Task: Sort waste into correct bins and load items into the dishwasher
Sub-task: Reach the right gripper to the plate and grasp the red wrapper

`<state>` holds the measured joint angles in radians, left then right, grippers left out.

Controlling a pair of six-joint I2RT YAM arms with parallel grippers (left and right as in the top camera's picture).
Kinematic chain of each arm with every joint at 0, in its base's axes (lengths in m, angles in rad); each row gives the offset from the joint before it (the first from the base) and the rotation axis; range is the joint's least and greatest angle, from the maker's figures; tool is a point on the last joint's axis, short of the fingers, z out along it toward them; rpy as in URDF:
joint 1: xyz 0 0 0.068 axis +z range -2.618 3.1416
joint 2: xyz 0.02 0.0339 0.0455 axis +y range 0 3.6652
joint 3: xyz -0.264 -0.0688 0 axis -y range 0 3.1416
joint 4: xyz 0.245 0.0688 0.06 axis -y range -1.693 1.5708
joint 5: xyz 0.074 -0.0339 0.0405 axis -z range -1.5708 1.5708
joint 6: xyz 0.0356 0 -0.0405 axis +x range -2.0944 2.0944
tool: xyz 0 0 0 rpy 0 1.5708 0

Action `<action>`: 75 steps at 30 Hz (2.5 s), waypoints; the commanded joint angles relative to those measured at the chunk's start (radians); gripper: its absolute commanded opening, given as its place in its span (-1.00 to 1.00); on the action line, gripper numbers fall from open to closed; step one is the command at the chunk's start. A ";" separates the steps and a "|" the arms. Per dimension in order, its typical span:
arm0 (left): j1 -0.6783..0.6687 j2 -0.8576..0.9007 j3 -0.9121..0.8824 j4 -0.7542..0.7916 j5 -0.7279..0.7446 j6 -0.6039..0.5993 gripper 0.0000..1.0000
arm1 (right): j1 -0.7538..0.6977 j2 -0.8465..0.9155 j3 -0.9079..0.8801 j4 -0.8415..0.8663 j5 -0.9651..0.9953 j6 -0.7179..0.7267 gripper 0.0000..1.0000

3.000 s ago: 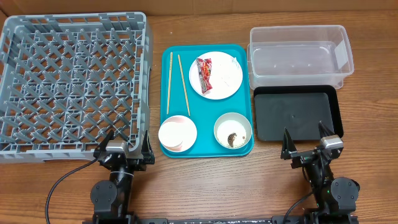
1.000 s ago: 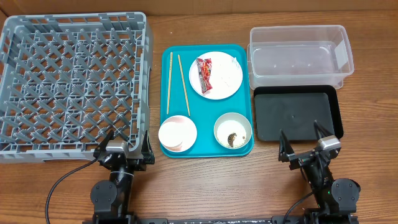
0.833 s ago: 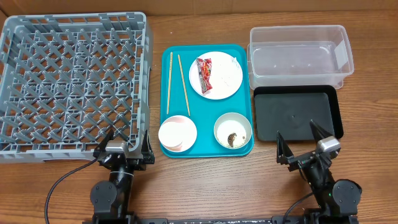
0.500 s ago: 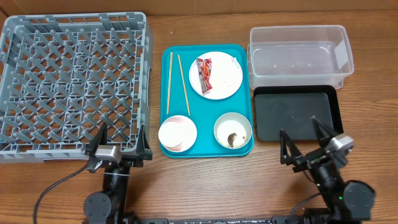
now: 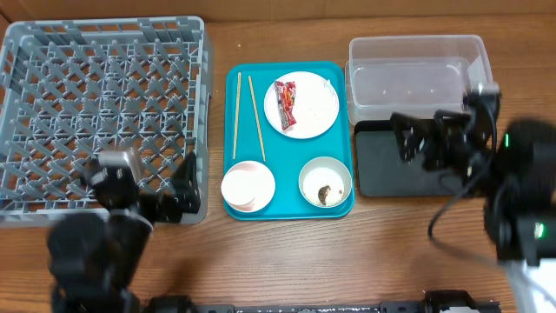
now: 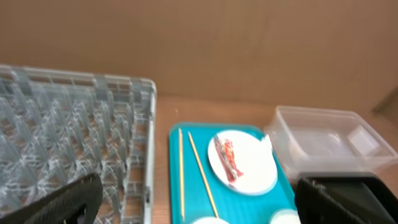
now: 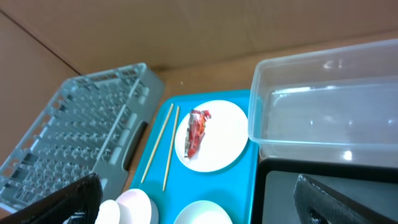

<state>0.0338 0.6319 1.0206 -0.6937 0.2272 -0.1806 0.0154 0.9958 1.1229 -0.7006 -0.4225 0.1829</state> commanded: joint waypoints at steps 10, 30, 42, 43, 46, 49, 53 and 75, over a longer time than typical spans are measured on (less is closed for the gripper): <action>0.005 0.445 0.418 -0.304 0.219 -0.074 1.00 | 0.003 0.281 0.280 -0.221 -0.290 -0.046 1.00; 0.005 0.485 0.692 -0.393 0.261 0.028 0.95 | 0.430 0.660 0.417 -0.078 0.225 0.054 0.75; 0.005 0.331 0.724 -0.424 0.487 0.119 1.00 | 0.436 1.066 0.417 0.290 0.158 0.134 0.27; 0.005 0.319 0.724 -0.422 0.495 0.126 1.00 | 0.436 1.088 0.417 0.294 0.158 0.154 0.22; 0.005 0.294 0.724 -0.422 0.478 0.133 1.00 | 0.440 1.141 0.417 0.298 0.140 0.181 0.15; 0.005 0.290 0.724 -0.434 0.472 0.133 1.00 | 0.450 1.162 0.417 0.306 0.137 0.181 0.10; 0.005 0.290 0.723 -0.450 0.472 0.133 1.00 | 0.464 1.165 0.417 0.305 0.177 0.181 -0.50; 0.005 0.290 0.722 -0.462 0.472 0.133 0.99 | 0.401 0.769 0.418 0.216 0.301 0.185 -0.93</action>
<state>0.0345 0.9211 1.7306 -1.1561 0.6811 -0.0704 0.4435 1.8153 1.5230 -0.4648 -0.2111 0.3656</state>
